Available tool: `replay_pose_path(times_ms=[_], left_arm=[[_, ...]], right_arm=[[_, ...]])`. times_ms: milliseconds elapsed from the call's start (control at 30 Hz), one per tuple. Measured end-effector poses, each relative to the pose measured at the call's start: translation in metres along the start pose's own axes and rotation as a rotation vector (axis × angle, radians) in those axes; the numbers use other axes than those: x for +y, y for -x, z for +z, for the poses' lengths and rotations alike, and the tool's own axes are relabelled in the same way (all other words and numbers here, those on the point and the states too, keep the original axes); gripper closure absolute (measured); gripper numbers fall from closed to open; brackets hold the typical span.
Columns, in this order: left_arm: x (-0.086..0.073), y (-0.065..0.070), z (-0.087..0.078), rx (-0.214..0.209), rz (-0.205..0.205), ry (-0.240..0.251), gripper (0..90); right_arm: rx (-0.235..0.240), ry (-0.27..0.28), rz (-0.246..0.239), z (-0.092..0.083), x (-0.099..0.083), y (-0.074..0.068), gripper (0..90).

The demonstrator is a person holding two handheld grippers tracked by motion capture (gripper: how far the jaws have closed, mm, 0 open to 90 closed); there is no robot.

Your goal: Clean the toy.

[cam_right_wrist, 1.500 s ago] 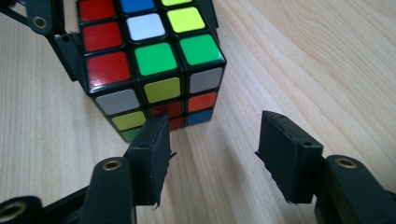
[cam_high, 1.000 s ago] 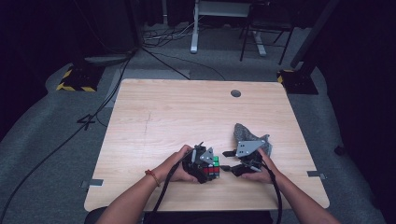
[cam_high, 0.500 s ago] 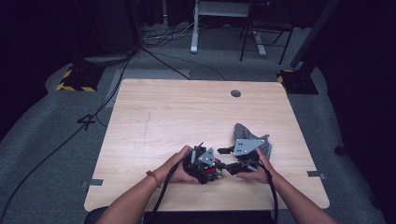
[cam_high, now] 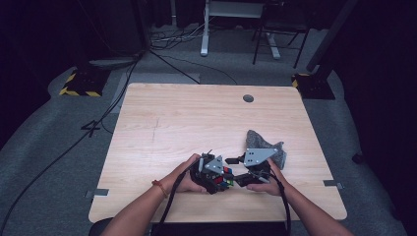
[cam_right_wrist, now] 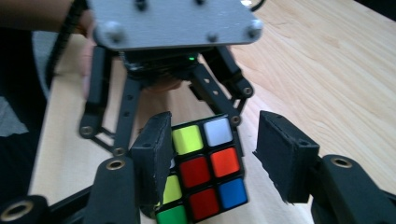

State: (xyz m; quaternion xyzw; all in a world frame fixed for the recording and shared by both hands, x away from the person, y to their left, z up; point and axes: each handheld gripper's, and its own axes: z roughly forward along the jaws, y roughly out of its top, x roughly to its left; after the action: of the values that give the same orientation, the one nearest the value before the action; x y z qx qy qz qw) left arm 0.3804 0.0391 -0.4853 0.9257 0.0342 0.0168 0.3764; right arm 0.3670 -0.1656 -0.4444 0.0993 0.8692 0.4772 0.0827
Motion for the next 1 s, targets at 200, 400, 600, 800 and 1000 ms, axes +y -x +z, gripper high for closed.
replay_pose_path(times_ms=[200, 400, 600, 800, 1000], left_arm=[[-0.004, -0.001, -0.003, -0.002, -0.003, 0.014, 33.3], [-0.006, 0.000, -0.005, 0.015, -0.011, -0.013, 28.6], [-0.008, 0.002, -0.008, 0.040, -0.001, -0.060, 26.2], [-0.012, 0.005, -0.015, 0.050, 0.002, -0.098, 20.5], [-0.014, 0.007, -0.023, 0.081, -0.003, -0.105, 25.2]], right_arm=[[0.012, 0.010, 0.026, 0.005, -0.001, 0.001, 45.7], [0.025, -0.008, 0.023, 0.017, 0.001, -0.003, 44.7], [0.011, -0.052, -0.025, 0.029, 0.006, -0.009, 43.6], [0.018, -0.057, -0.005, 0.024, 0.004, -0.005, 41.9], [-0.023, -0.042, 0.018, 0.006, -0.002, 0.004, 40.2]])
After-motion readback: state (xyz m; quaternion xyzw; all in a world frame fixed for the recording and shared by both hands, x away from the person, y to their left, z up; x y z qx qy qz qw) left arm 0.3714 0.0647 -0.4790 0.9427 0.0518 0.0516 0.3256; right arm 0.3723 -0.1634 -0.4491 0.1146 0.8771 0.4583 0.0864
